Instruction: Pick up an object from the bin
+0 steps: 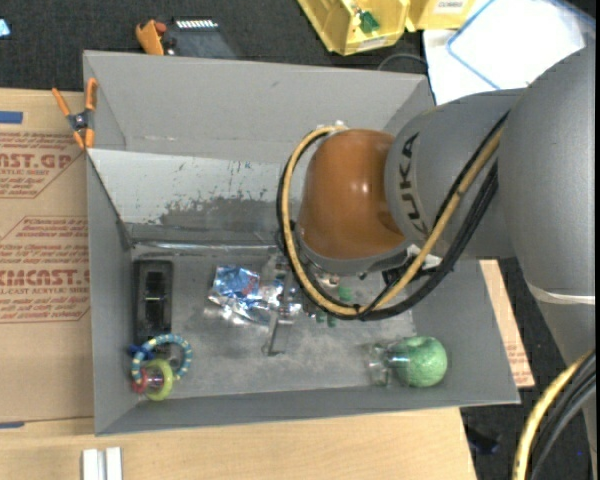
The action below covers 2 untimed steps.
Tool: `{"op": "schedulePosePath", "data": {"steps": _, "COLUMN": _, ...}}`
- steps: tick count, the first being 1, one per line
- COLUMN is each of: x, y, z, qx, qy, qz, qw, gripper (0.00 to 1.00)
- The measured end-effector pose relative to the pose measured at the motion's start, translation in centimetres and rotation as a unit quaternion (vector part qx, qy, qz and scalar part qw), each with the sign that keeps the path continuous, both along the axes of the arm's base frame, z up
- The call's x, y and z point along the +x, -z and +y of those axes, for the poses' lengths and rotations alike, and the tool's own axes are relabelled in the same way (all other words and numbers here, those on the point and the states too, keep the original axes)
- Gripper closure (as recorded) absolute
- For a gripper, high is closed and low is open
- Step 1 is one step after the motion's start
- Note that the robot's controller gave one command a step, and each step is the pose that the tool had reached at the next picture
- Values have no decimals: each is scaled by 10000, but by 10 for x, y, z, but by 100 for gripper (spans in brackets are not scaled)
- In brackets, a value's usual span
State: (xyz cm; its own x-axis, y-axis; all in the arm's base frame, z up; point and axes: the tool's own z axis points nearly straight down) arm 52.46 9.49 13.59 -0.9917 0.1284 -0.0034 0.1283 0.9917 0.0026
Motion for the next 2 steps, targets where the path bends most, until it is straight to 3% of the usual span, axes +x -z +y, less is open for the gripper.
{"op": "schedulePosePath", "data": {"steps": 1, "x": 6, "y": 23, "z": 5, "qx": -3, "qy": 138, "qz": 21, "qw": 9999, "gripper": 0}}
{"op": "schedulePosePath", "data": {"steps": 2, "x": 11, "y": 28, "z": 38, "qx": 5, "qy": 1276, "qz": 12, "qw": 9918, "gripper": 0}}
